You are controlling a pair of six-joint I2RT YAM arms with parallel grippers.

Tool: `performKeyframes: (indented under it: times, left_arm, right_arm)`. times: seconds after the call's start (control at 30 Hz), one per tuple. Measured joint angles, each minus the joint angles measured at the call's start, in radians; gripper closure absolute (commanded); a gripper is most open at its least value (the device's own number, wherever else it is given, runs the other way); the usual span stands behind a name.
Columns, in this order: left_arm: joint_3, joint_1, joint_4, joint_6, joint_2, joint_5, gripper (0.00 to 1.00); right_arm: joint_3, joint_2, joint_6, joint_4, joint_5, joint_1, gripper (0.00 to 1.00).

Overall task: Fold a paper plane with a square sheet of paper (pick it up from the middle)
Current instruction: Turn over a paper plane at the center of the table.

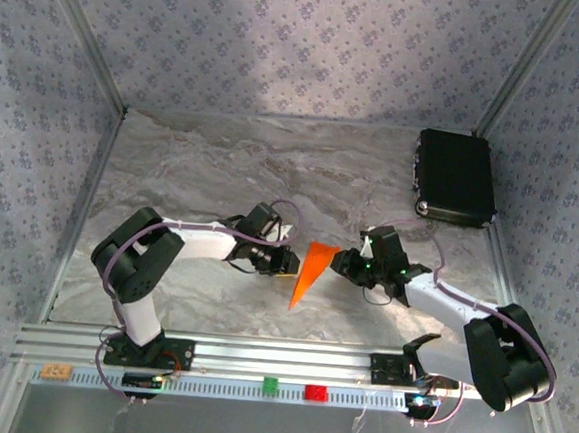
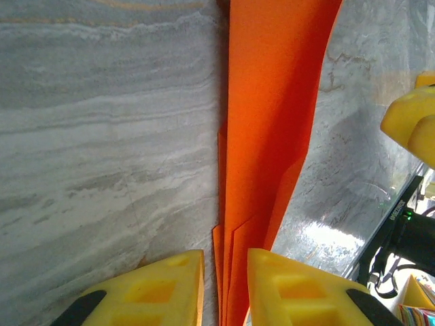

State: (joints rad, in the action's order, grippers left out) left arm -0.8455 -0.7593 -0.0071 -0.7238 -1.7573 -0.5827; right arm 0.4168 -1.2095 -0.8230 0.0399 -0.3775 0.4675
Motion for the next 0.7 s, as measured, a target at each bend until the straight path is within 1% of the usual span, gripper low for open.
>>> performKeyframes:
  times: [0.3, 0.47, 0.7]
  left_arm:
    - [-0.001, 0.0, 0.012, 0.0, -0.022, -0.035, 0.76]
    - [-0.001, 0.0, 0.015, 0.0, -0.027, -0.055, 0.75]
    - [-0.001, 0.0, 0.02, 0.0, -0.033, -0.06, 0.78]
  right_arm:
    - [0.0, -0.042, -0.008, 0.003, 0.0, 0.037, 0.7]
    - [0.0, -0.064, -0.014, 0.032, -0.003, 0.059, 0.7]
    - [0.0, -0.099, -0.019, 0.064, -0.004, 0.077, 0.72]
